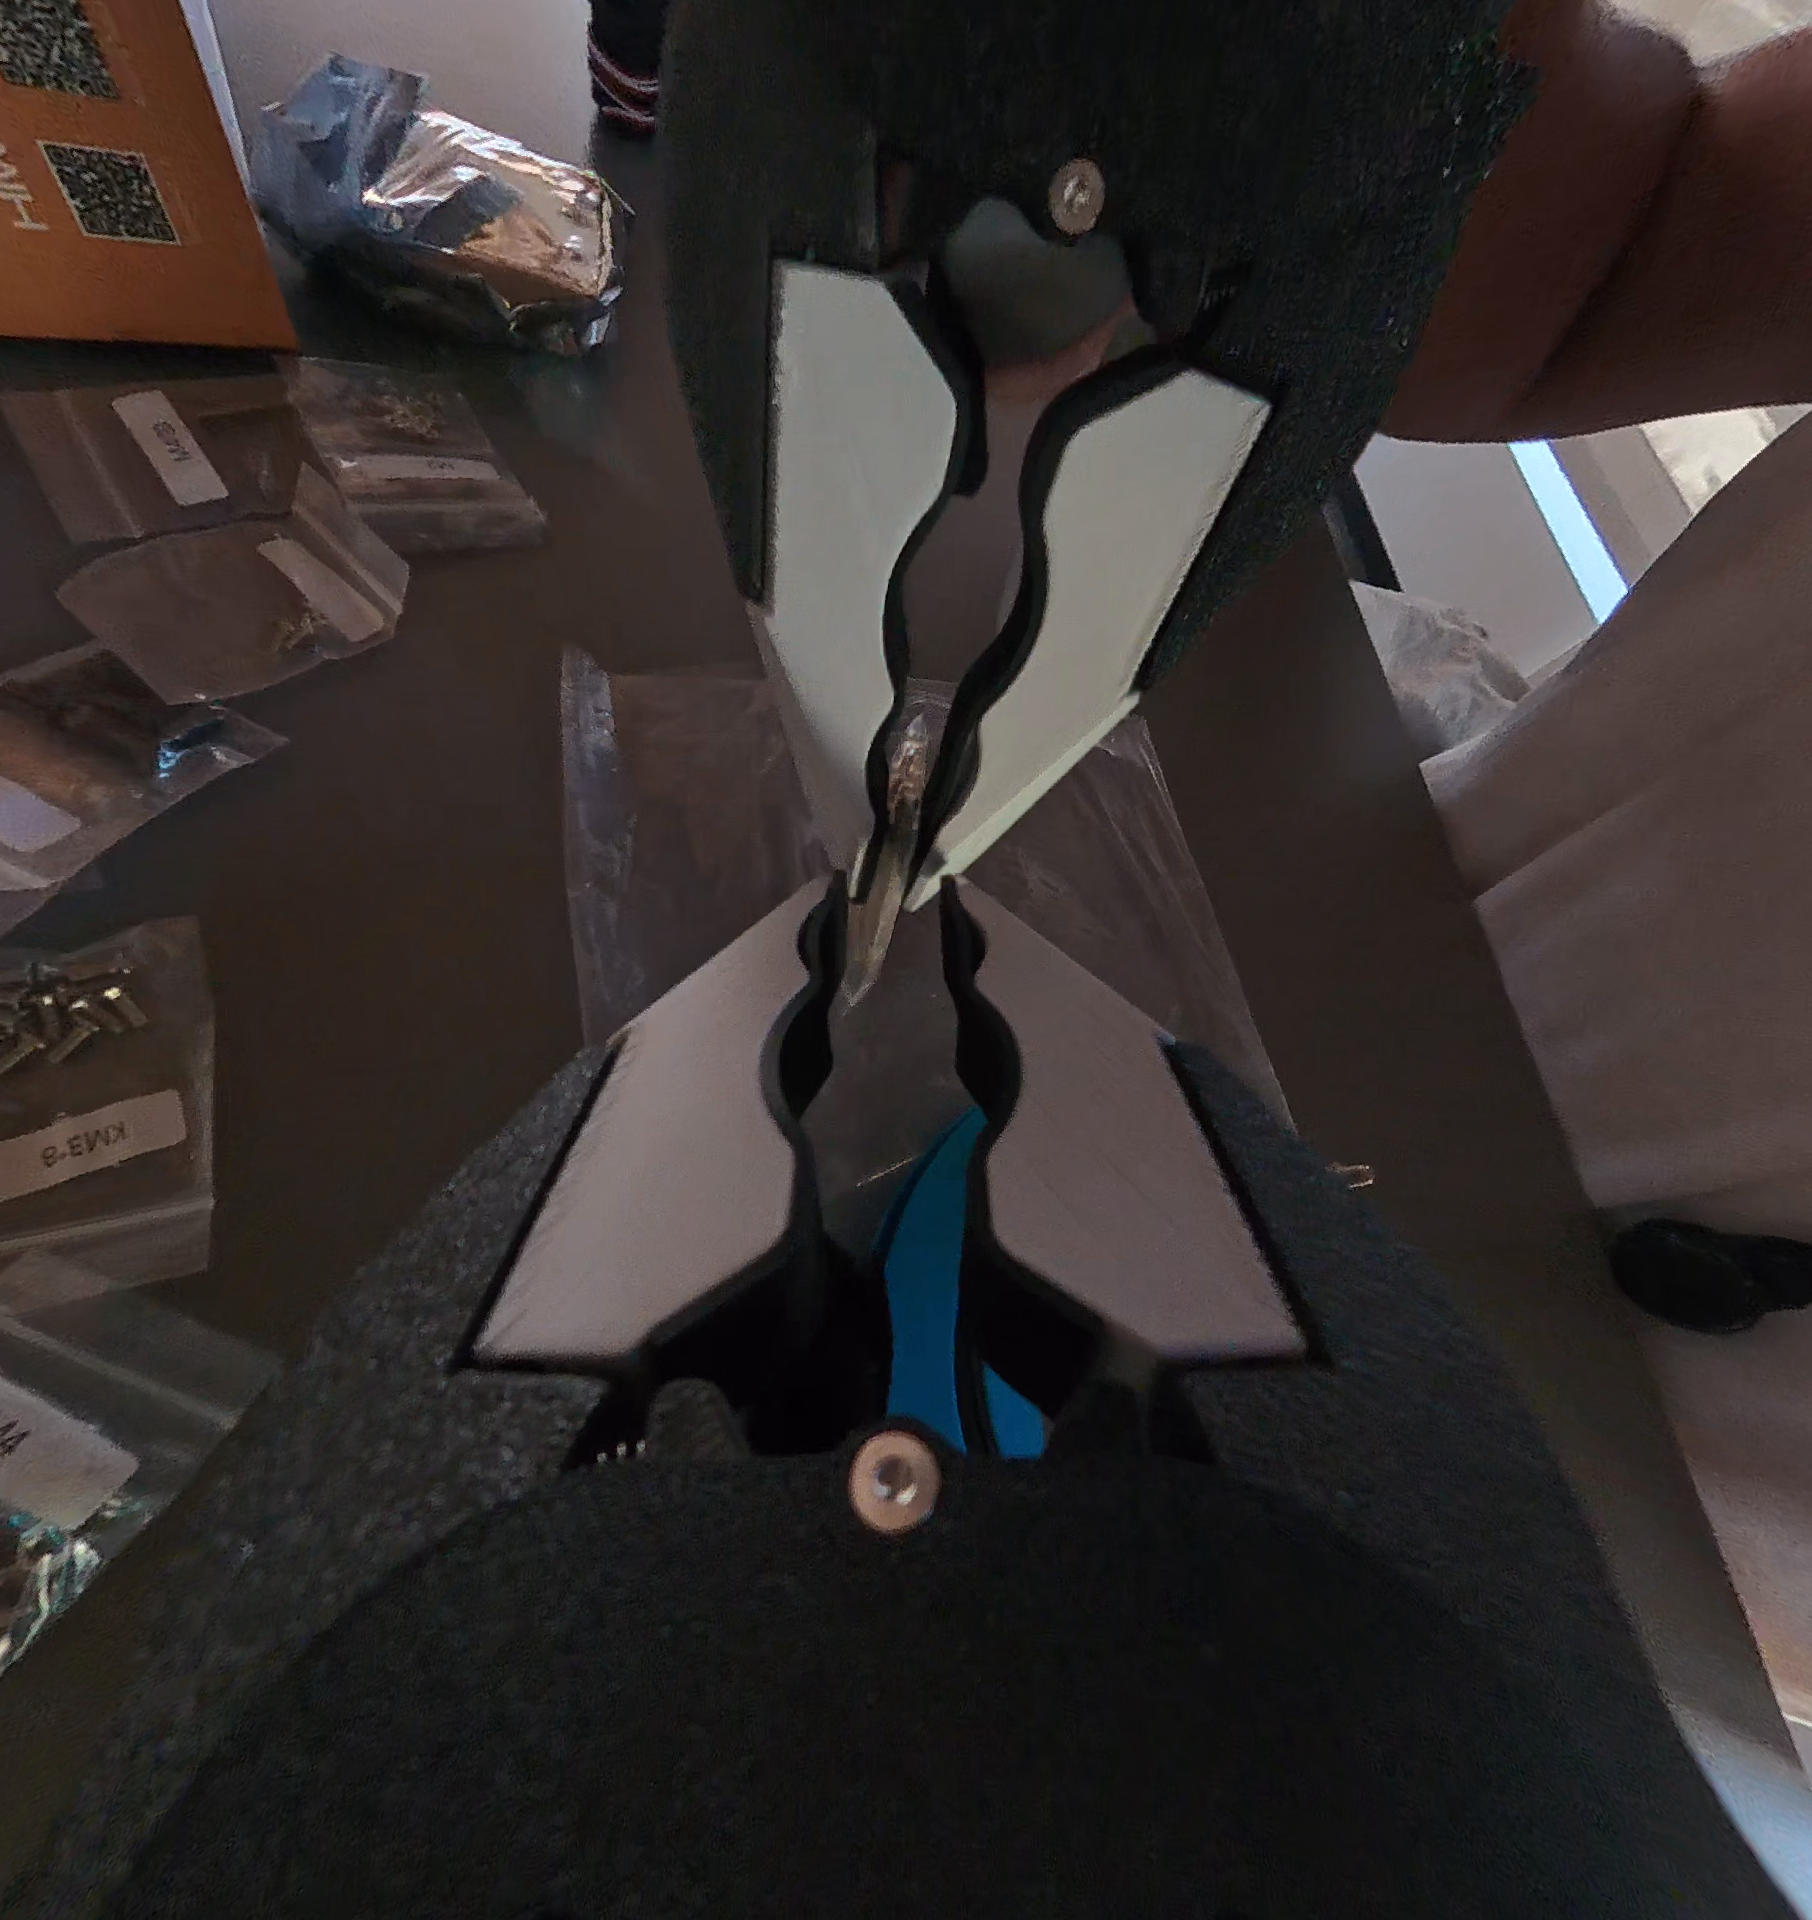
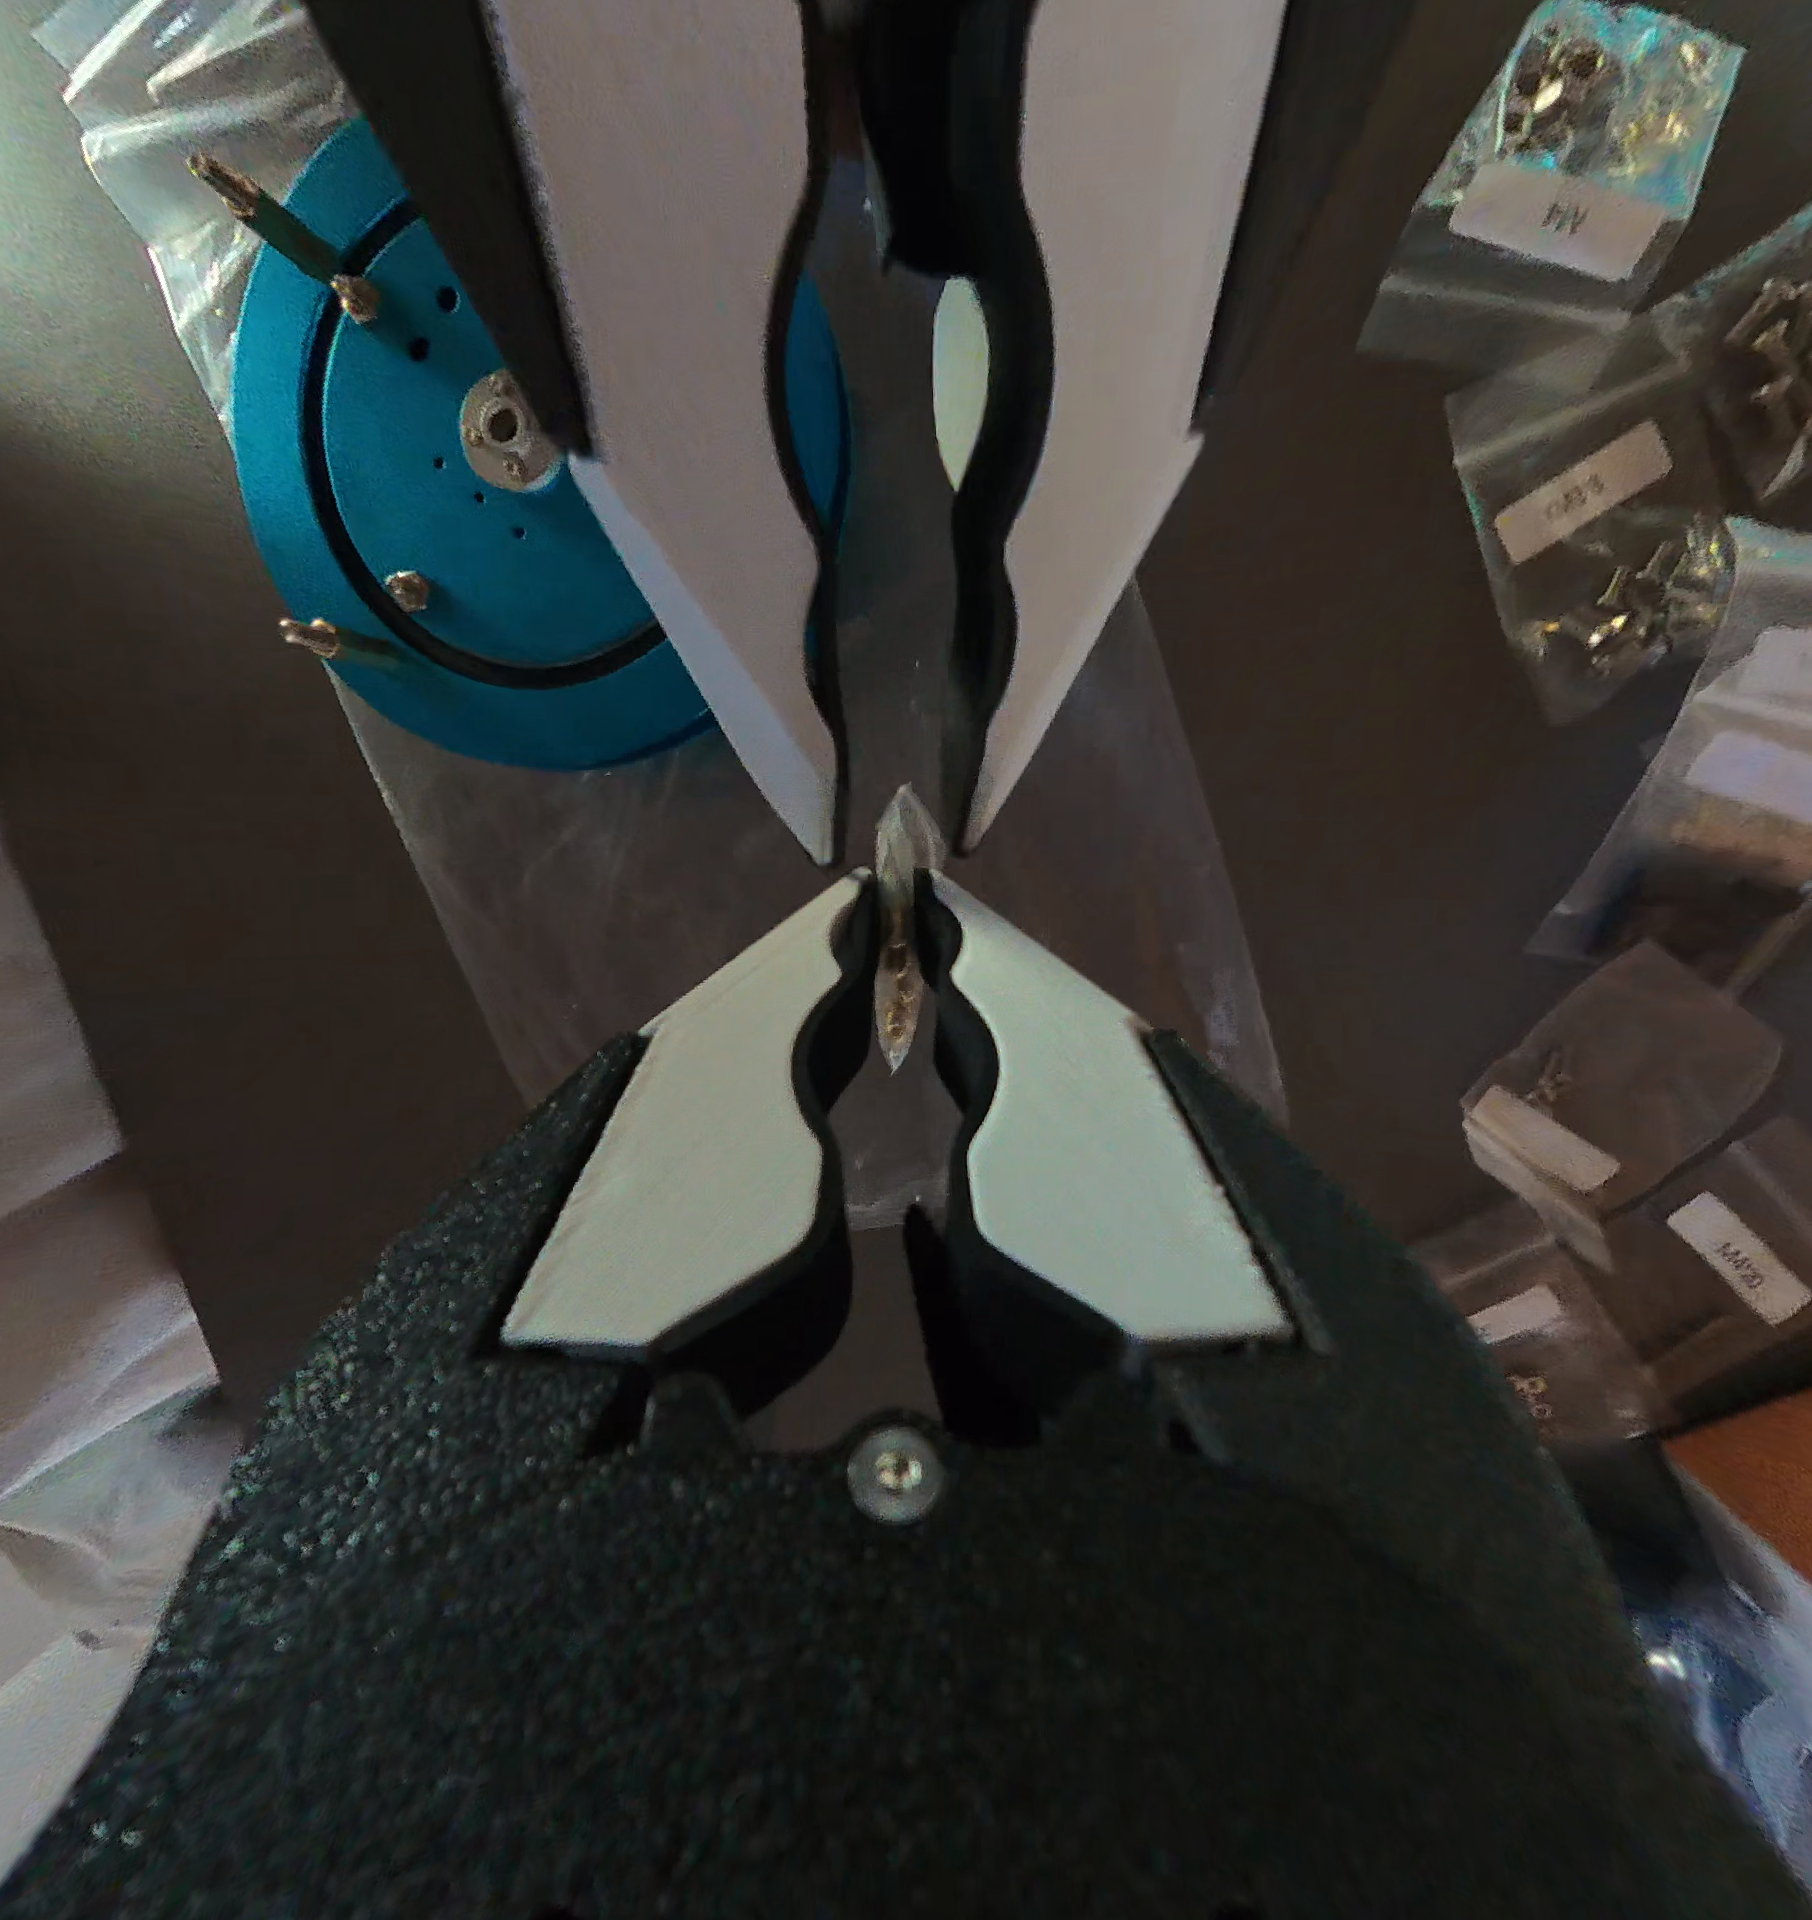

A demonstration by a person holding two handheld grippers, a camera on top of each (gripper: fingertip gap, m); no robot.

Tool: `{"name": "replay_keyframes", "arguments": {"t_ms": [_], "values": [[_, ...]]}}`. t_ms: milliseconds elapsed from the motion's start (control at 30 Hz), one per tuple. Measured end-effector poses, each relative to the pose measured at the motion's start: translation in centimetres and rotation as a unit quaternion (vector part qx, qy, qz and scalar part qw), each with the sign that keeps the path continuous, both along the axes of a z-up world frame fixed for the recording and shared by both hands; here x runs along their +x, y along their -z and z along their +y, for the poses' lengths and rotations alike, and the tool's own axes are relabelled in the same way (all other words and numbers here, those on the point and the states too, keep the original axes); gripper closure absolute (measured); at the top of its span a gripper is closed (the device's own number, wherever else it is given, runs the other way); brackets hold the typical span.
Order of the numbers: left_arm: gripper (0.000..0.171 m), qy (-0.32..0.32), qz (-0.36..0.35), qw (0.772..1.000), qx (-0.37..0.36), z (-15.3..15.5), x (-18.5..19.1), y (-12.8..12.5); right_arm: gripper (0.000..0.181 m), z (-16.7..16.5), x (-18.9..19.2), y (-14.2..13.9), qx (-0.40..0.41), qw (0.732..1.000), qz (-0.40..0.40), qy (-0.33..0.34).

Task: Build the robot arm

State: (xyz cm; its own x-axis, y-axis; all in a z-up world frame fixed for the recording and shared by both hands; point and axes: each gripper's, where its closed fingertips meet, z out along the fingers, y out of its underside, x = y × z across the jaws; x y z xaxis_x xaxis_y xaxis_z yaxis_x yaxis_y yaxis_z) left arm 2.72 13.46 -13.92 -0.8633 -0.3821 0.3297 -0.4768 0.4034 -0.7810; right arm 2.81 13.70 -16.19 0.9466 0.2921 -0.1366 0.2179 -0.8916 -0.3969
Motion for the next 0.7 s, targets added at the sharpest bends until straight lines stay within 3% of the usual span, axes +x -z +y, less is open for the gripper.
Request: {"name": "replay_keyframes", "arguments": {"t_ms": [100,133,267,467,533,700], "values": [[0.162,0.009,-0.015,1.0,0.011,-0.2,-0.2,0.3,0.177,0.1,-0.1,0.1,0.01,1.0,-0.005,0.001],[0.171,0.011,-0.021,1.0,0.013,-0.2,-0.2,0.3,0.176,0.0,-0.1,0.0,0.017,1.0,-0.002,0.004],[0.171,0.017,-0.03,0.999,0.012,-0.2,-0.3,0.3,0.164,-1.2,0.7,-0.4,0.062,0.998,-0.01,0.027],[0.171,0.013,-0.02,1.0,0.007,0.2,-0.1,0.3,0.169,-1.9,0.6,-2.0,0.171,0.982,0.048,0.063],[0.171,0.009,-0.019,1.0,0.007,0.3,0.0,0.4,0.18,-1.7,0.7,-2.5,0.2,0.976,0.056,0.067],[0.171,0.004,-0.015,1.0,0.004,0.4,0.1,0.3,0.181,-1.4,1.2,-2.7,0.217,0.971,0.072,0.075]]}}
